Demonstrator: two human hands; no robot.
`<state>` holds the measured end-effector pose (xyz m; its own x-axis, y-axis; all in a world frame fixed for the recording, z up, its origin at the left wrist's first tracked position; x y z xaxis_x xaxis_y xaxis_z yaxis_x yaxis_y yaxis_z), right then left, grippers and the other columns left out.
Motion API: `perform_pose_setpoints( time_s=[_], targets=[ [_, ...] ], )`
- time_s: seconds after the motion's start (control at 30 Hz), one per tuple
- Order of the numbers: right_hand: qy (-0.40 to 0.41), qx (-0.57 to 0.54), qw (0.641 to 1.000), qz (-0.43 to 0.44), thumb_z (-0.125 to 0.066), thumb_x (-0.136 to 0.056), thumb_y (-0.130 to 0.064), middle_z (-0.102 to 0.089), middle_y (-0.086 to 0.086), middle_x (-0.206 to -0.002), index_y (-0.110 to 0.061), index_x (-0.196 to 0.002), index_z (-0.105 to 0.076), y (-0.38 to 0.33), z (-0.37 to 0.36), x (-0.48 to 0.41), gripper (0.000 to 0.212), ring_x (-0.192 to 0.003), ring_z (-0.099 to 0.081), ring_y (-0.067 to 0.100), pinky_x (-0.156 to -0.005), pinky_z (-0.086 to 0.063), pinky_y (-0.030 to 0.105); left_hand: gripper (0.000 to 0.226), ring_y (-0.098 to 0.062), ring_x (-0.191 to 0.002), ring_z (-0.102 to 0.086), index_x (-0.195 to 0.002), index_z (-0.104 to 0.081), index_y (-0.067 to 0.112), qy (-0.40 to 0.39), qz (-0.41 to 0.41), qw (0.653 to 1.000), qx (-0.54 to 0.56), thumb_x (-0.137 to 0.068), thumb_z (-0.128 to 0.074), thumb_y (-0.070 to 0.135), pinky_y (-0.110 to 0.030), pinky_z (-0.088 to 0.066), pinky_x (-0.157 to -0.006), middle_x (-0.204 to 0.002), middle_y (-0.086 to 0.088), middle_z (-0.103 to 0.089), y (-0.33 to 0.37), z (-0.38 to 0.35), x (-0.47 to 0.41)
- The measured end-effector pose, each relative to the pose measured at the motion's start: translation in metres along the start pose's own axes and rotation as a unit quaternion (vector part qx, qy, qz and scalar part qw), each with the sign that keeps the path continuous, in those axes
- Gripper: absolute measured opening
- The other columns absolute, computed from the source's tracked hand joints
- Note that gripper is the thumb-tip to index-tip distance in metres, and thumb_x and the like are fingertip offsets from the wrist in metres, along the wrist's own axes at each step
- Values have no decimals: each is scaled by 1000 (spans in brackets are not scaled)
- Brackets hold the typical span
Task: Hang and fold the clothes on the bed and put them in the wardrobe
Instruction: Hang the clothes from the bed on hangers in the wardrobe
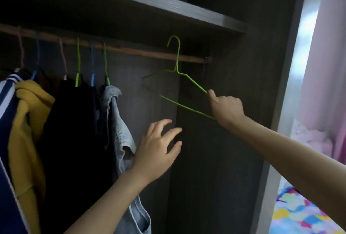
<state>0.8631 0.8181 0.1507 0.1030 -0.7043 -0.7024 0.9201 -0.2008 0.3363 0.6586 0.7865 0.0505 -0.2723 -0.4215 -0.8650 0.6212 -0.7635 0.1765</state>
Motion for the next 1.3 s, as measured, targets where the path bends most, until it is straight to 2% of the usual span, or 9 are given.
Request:
perform_pose_setpoints(
  time_s=[0.13,0.27,0.4,0.47,0.63,0.83,0.93,1.03,1.3],
  targets=[
    [-24,11,1000,9,-42,-90,-10,-65,6,-86,-15,-127,-29,10,16,46,39,-77,-64,35,-47,-23,28,42,-23,-121,-41,-126,-57,9,29,33,996,76,-86,-58,22,-20,-24,-102,-131,-15,-48,10,-14,10],
    [-69,77,994,47,-43,-93,-15,-58,3,-82,-19,-126,-19,40,37,107,41,-72,-63,33,-54,-35,30,46,-33,-118,-40,-128,-53,7,117,6,993,33,-84,-51,21,-45,-39,-99,-130,-24,-47,22,-29,23],
    [-88,62,993,54,-61,-83,-7,-46,3,-59,-6,-115,-50,78,43,166,34,-40,-47,31,-43,-23,20,58,-35,-125,-29,-136,-35,13,137,-17,989,-54,-82,-54,21,-50,-35,-101,-139,-28,-38,34,-46,30],
    [-6,0,997,75,-65,-77,-5,-51,8,-46,-1,-96,-61,104,41,194,20,-26,-41,27,-50,-11,10,61,-36,-127,-27,-138,-31,12,112,0,992,-64,-82,-52,24,-54,-36,-101,-141,-28,-37,45,-55,31],
    [67,-78,991,86,-21,-101,-30,-57,8,-48,-13,-97,-43,175,25,265,27,-28,-48,26,-32,-31,22,58,-39,-118,-47,-136,-41,5,33,31,996,-73,-83,-45,28,-57,-41,-89,-131,-20,-52,97,-83,44],
    [8,-84,992,96,-15,-102,-33,-60,7,-50,-12,-94,-48,285,32,380,40,-32,-52,25,-26,-37,26,48,-34,-117,-48,-123,-56,2,31,17,999,-18,-85,-45,28,-52,-32,-92,-119,-19,-59,198,-142,80],
    [-26,-62,996,63,-16,-102,-32,-62,9,-53,-7,-91,-59,336,46,444,51,-33,-53,27,-27,-39,27,39,-25,-94,-47,-111,-63,1,23,-18,998,55,-88,-43,24,-42,-30,-81,-93,-17,-67,255,-175,102],
    [-54,-22,998,8,-17,-102,-32,-60,7,-50,-10,-93,-46,382,71,515,38,-29,-49,24,-29,-36,22,37,-28,-78,-50,-108,-66,0,-35,-57,987,146,-92,-40,19,-40,-31,-68,-81,-17,-66,326,-211,126],
    [-155,25,975,-158,-19,-103,-30,-54,-1,-46,-8,-86,-52,427,144,719,43,-30,-47,19,-28,-30,18,39,-32,-56,-59,-107,-69,2,-197,-125,913,334,-87,-42,21,-44,-48,-52,-65,-13,-60,498,-283,195]
  ],
)
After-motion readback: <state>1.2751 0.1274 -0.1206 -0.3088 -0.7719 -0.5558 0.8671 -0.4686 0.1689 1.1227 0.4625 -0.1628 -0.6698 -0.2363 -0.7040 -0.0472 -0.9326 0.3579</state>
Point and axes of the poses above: each hand's wrist, its own x-axis away from the middle knuckle, its own z-axis out of the back of the hand, y = z × x, the point moved 1 cm from there along -x, towards the middle knuckle
